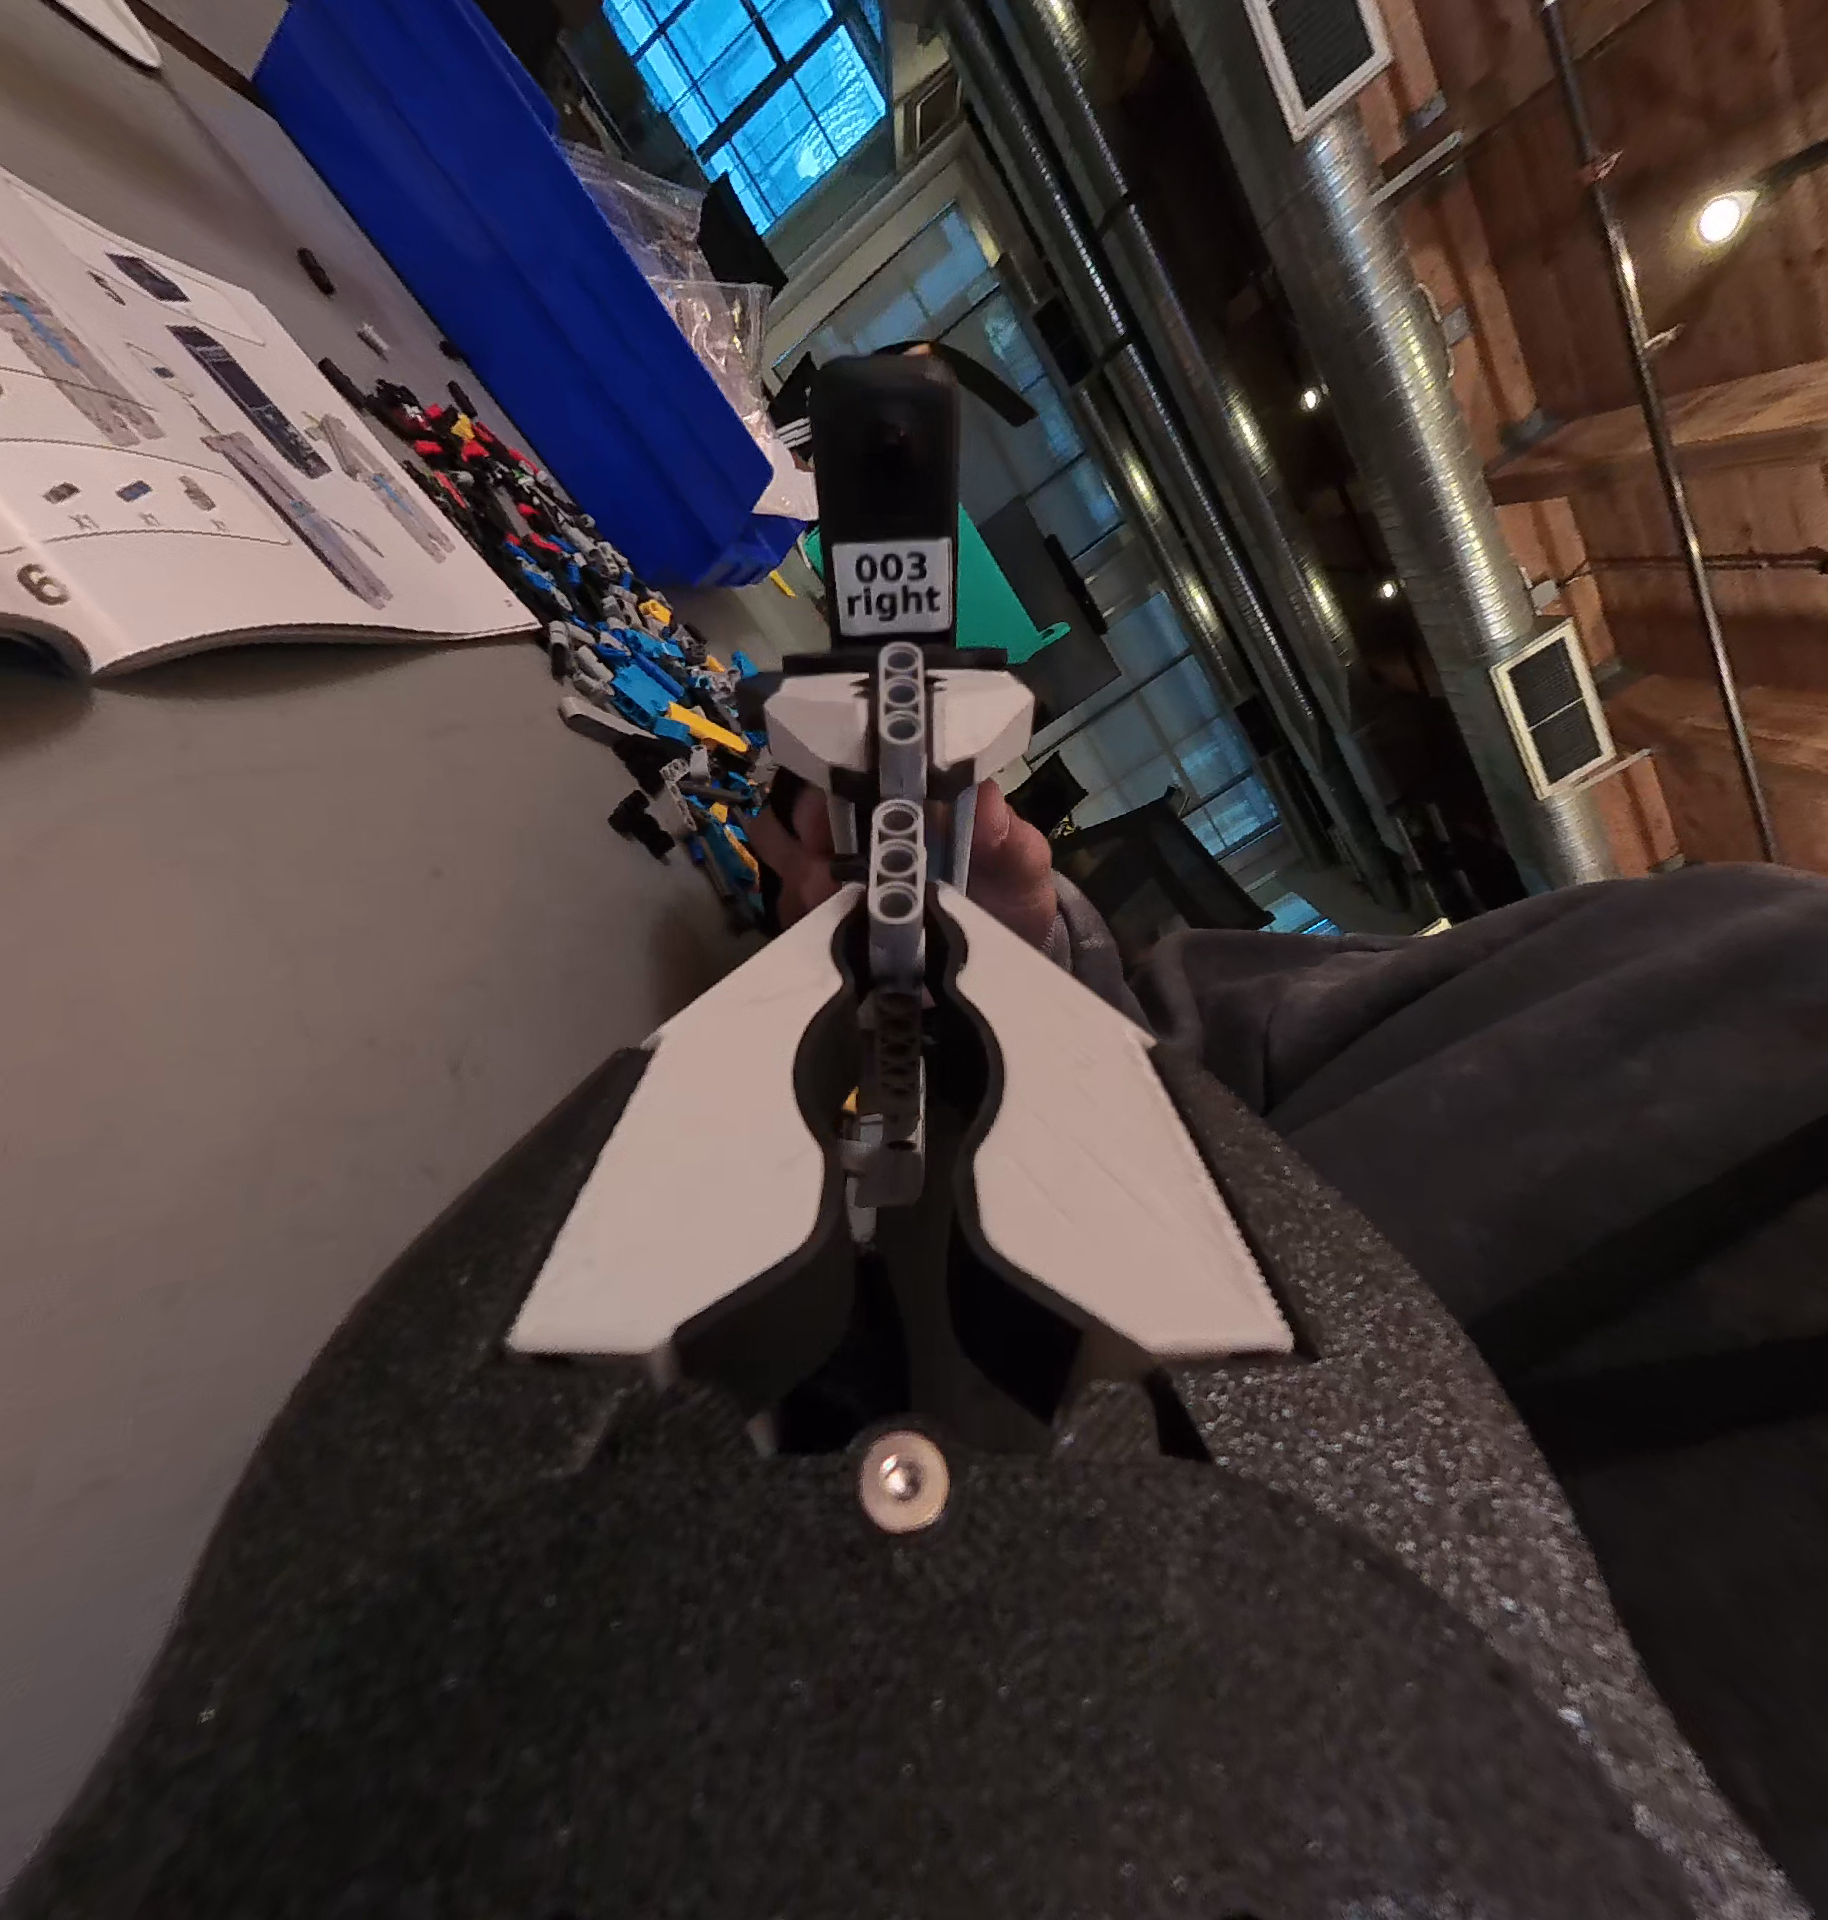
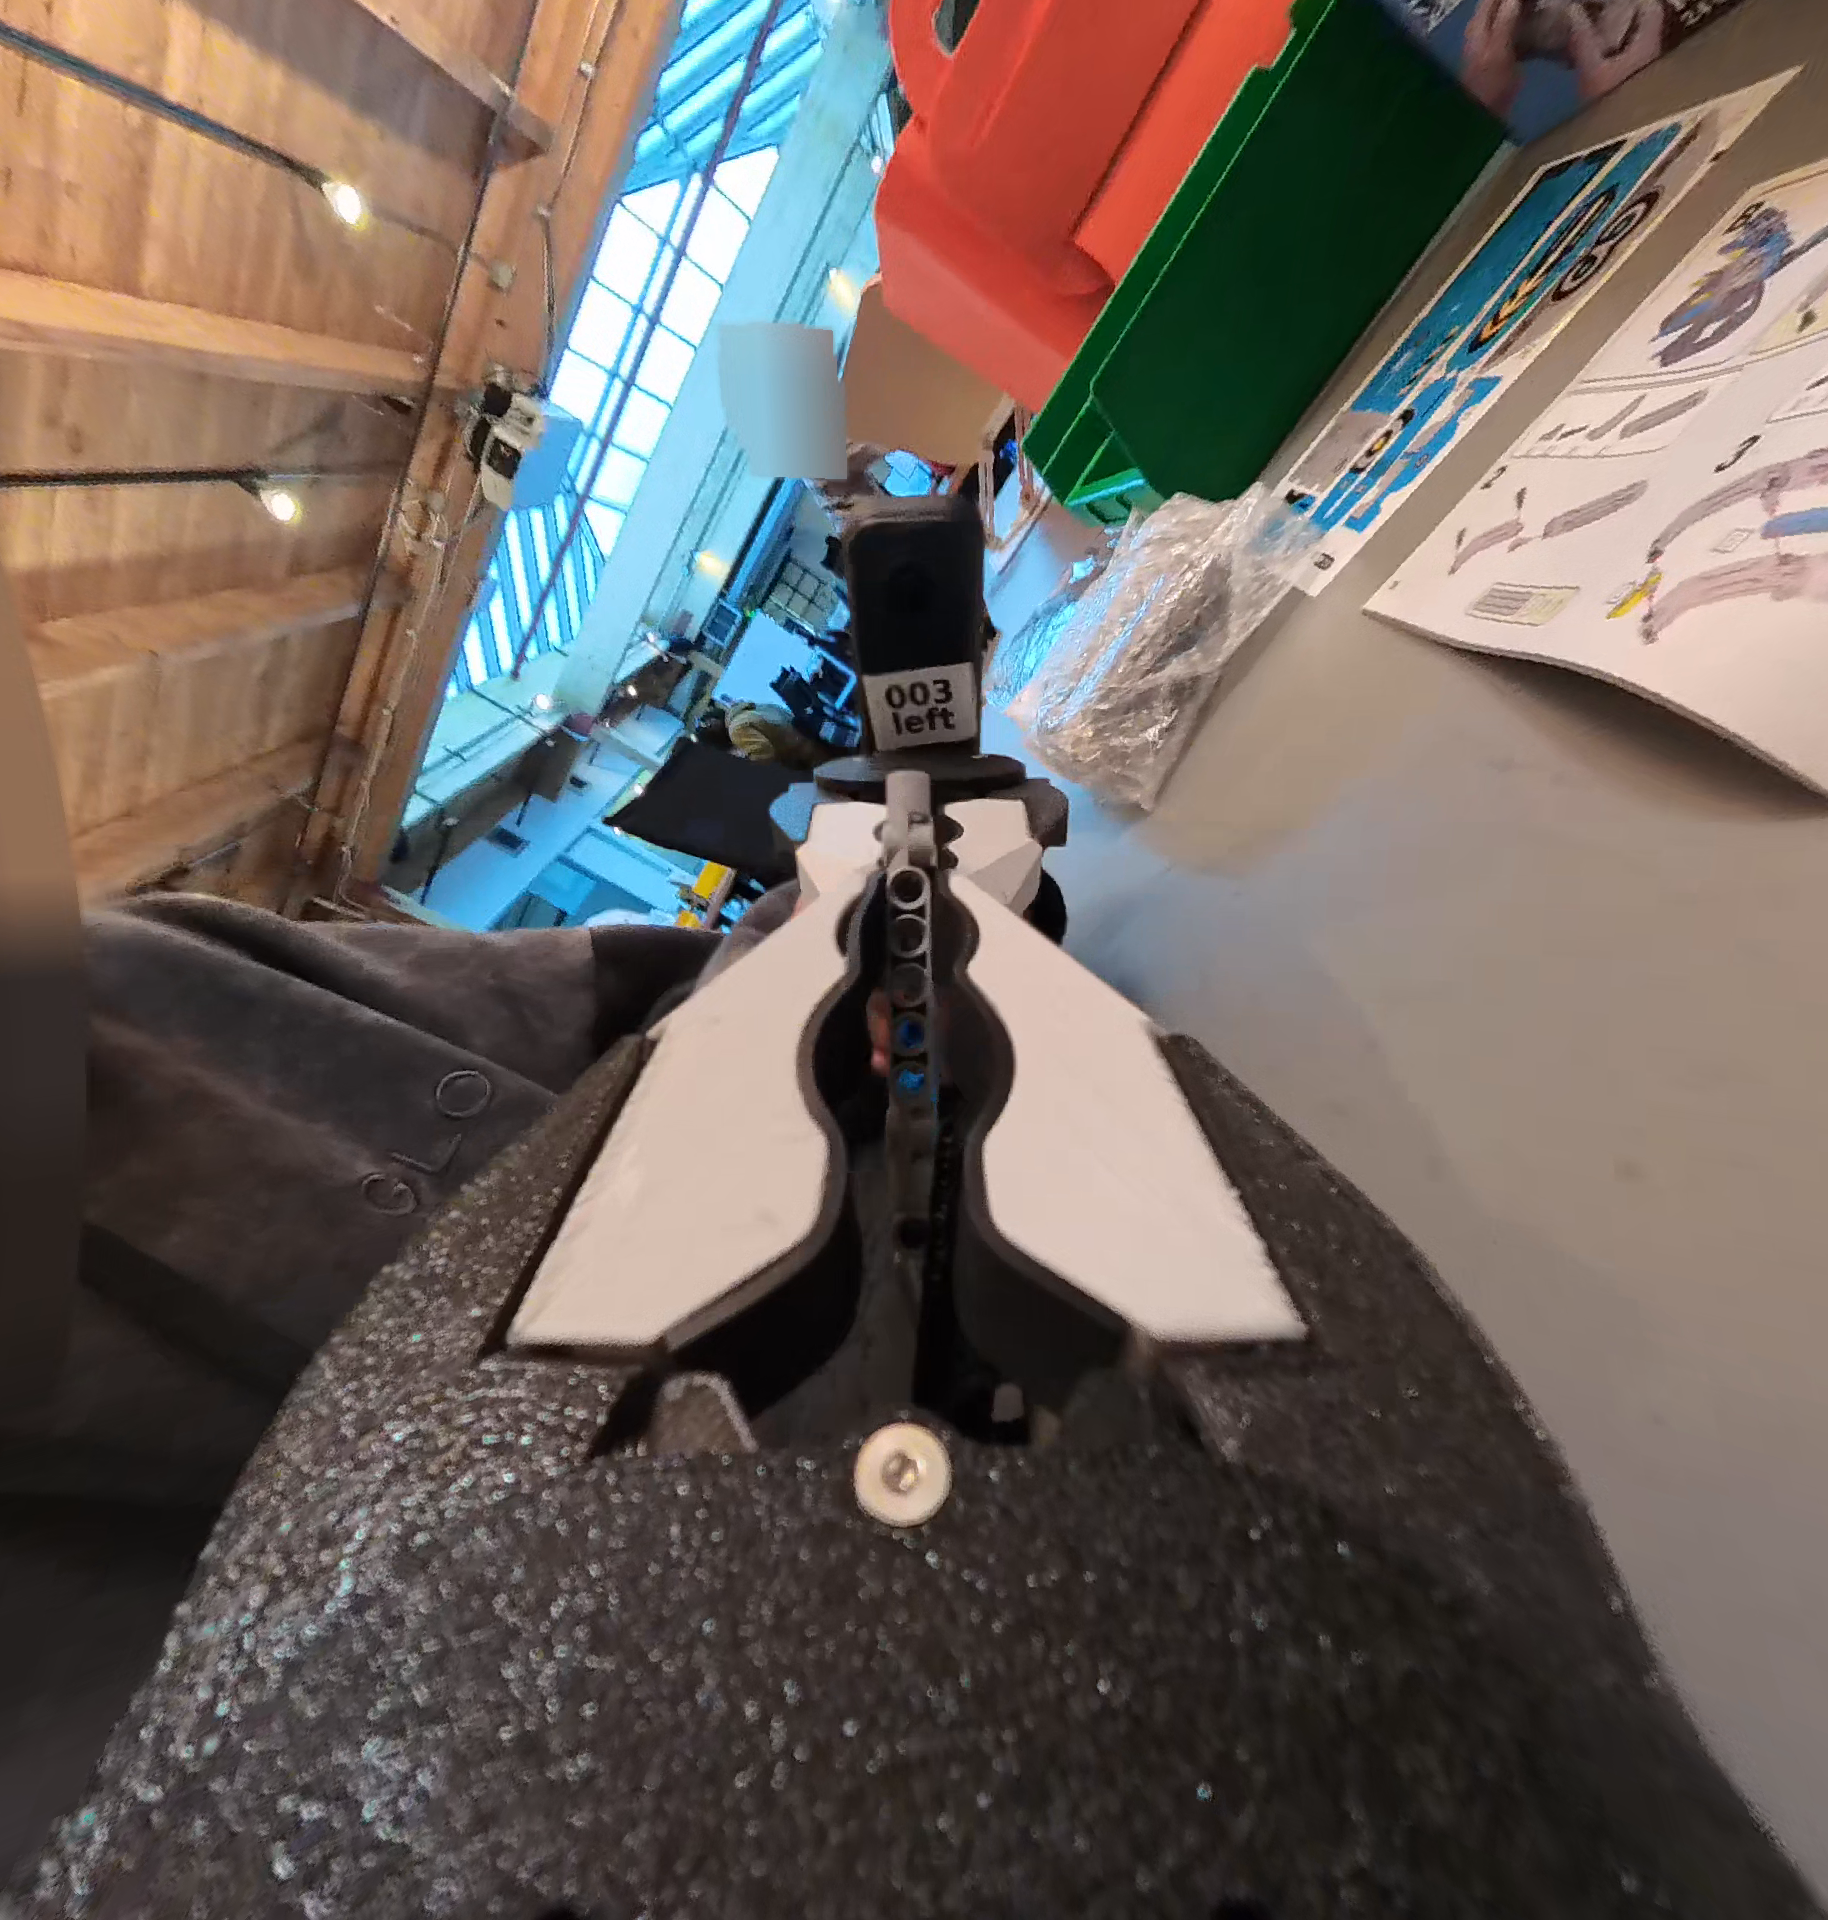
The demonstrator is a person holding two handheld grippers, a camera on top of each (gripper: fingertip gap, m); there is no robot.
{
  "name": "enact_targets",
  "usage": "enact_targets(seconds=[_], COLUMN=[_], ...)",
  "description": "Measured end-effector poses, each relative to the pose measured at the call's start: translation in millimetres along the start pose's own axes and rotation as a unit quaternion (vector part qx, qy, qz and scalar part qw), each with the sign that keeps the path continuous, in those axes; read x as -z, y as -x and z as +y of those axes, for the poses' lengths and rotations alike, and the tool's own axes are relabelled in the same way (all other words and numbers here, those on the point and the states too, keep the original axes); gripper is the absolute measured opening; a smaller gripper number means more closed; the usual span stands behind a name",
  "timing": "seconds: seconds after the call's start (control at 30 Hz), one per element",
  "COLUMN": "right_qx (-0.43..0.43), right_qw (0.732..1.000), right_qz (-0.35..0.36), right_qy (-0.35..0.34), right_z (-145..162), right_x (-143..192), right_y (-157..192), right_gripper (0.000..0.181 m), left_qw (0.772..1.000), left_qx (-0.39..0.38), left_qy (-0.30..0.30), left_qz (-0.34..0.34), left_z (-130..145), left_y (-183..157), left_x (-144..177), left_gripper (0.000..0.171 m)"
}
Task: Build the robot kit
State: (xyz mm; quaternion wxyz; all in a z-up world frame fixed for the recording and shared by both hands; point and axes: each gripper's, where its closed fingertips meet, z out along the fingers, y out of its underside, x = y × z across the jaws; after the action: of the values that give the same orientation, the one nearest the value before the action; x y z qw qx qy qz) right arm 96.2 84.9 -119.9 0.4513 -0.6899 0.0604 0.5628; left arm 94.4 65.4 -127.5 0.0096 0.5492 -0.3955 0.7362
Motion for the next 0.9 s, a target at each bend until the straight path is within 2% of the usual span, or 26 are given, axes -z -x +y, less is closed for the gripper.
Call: enact_targets(seconds=[0.17, 0.33, 0.53, 0.57, 0.63, 0.7, 0.8, 0.9], right_qx=[-0.046, -0.011, -0.048, -0.052, -0.038, -0.001, 0.015, -0.01], right_qw=[0.999, 1.0, 0.999, 0.998, 0.998, 0.997, 0.994, 0.996], right_qz=[-0.027, -0.012, -0.018, -0.024, -0.016, -0.004, -0.003, -0.011], right_qy=[-0.006, 0.025, 0.014, 0.021, 0.042, 0.08, 0.113, 0.091], right_z=[0.7, 7.8, 5.1, 5.8, 7.1, 14.4, 24.6, 19.4], right_x=[-0.2, -1.2, -2.3, -0.9, 5.9, 13.4, 11.8, 8.6], right_y=[1.2, 2.1, -4.2, -3.3, -4.0, -3.2, -1.0, -1.5], right_gripper=[0.005, 0.006, 0.005, 0.007, 0.028, 0.015, 0.007, 0.005], left_qw=[1.0, 0.999, 1.0, 1.0, 1.0, 1.0, 1.0, 1.0], left_qx=[-0.015, 0.017, 0.019, 0.018, 0.022, 0.021, 0.02, 0.018], left_qy=[0.008, 0.02, 0.014, 0.013, 0.005, -0.002, 0.0, -0.013], left_qz=[-0.007, 0.019, 0.005, 0.006, 0.009, 0.006, 0.016, 0.014], left_z=[2.4, 7.4, 4.9, 4.1, 0.0, -3.9, -3.9, -8.1], left_y=[-0.3, -3.0, 2.6, 2.4, 2.9, 4.3, 0.9, 1.3], left_x=[-1.0, -2.0, -0.1, 0.6, 5.8, 11.5, 11.7, 11.8], left_gripper=[0.004, 0.003, 0.004, 0.004, 0.004, 0.004, 0.004, 0.005])
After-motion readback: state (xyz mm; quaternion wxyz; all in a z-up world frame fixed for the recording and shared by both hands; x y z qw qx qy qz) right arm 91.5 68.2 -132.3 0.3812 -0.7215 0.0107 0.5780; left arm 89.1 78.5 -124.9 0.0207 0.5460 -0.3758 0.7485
